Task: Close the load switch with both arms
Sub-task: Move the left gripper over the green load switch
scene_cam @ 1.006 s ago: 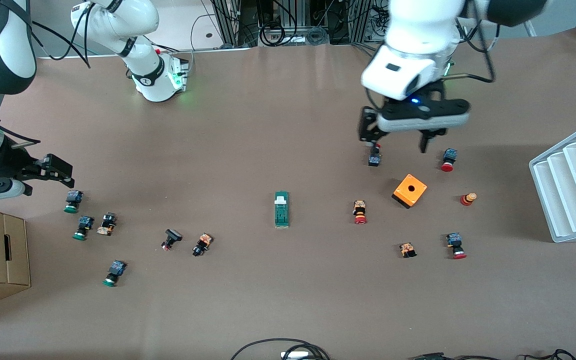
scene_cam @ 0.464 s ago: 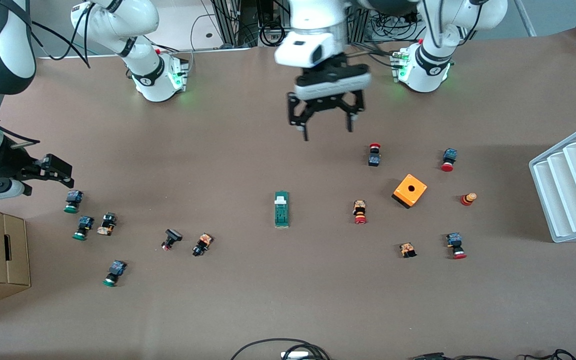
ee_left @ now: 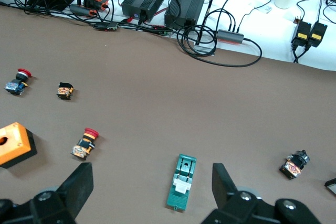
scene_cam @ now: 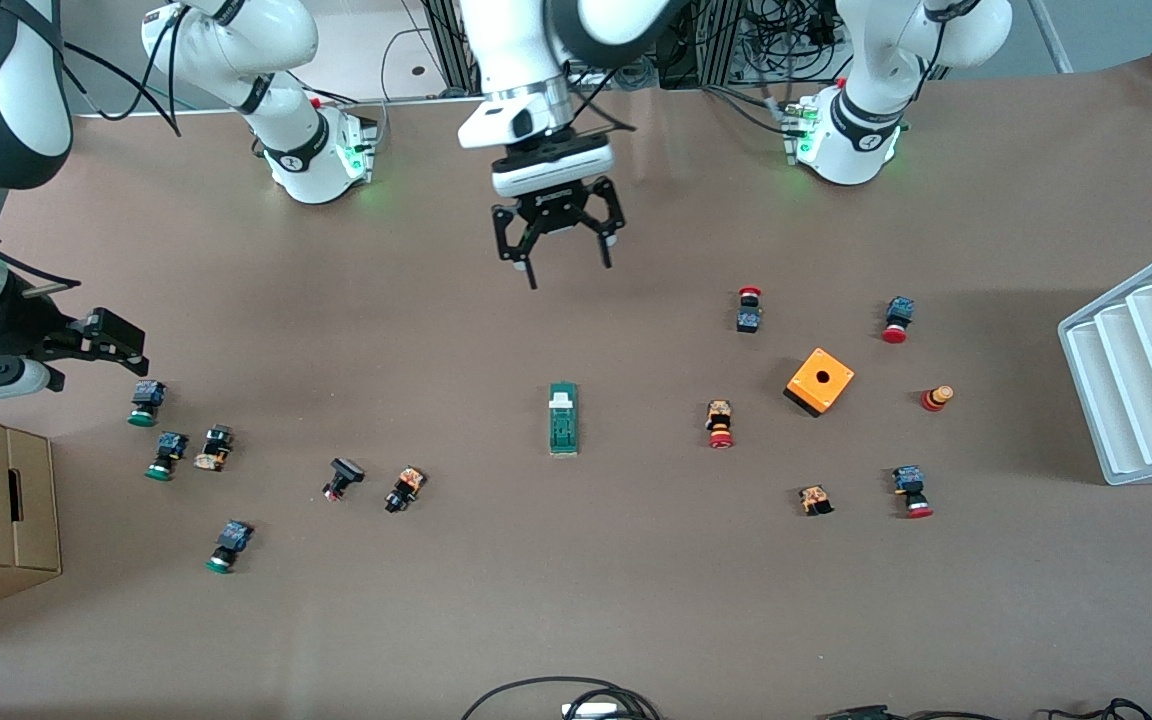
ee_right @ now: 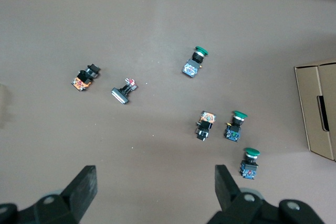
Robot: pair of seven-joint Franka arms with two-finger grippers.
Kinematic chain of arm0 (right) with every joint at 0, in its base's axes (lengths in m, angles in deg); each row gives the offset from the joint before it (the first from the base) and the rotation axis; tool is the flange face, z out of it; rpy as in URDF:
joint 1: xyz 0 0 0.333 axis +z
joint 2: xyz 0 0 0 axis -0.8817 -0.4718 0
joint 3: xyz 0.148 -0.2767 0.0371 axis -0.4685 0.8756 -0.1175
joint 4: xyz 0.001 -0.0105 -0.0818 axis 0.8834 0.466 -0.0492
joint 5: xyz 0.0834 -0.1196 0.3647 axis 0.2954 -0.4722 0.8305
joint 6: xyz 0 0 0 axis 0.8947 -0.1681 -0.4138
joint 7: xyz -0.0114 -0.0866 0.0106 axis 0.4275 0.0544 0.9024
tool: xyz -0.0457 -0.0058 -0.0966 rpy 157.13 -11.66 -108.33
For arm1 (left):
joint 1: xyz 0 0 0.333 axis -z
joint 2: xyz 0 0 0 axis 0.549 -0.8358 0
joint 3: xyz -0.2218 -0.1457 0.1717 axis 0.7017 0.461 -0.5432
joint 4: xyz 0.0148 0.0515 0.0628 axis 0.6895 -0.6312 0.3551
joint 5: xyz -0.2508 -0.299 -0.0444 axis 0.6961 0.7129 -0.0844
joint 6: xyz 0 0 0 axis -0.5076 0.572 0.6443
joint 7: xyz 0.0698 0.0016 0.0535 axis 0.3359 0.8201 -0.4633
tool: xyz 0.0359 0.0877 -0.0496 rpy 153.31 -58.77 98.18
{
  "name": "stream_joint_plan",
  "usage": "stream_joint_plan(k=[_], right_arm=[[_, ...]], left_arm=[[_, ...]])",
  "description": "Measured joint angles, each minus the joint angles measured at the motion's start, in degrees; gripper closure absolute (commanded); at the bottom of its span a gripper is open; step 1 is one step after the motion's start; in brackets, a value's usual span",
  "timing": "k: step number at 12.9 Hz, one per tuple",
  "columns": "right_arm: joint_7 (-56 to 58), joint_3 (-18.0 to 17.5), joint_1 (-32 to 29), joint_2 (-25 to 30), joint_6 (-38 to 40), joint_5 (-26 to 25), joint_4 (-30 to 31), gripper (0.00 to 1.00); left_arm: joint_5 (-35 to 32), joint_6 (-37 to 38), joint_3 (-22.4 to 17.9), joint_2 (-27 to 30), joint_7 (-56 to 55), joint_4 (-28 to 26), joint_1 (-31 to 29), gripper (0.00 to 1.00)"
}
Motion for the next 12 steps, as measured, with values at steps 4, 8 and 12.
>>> stream_joint_plan(k=[4,8,12], right_arm=[[0.00,0.21,-0.24,-0.09,0.09,0.00,0.02,0.00],[0.00,0.64,-1.11,-0.20,0.50,0.00,0.05,0.00],[0.19,0.28,-0.74,-2.05,0.67,0.01,0.16,0.00]], left_arm=[[-11.05,-0.05,1.48,-3.35,-6.80,-4.10,2.20,0.00],[-20.48,-0.08,4.13,-6.21,-13.56,-7.99,2.19,0.00],[-34.42,0.50,4.21,-14.14,-24.75,-8.71,2.22,0.00]])
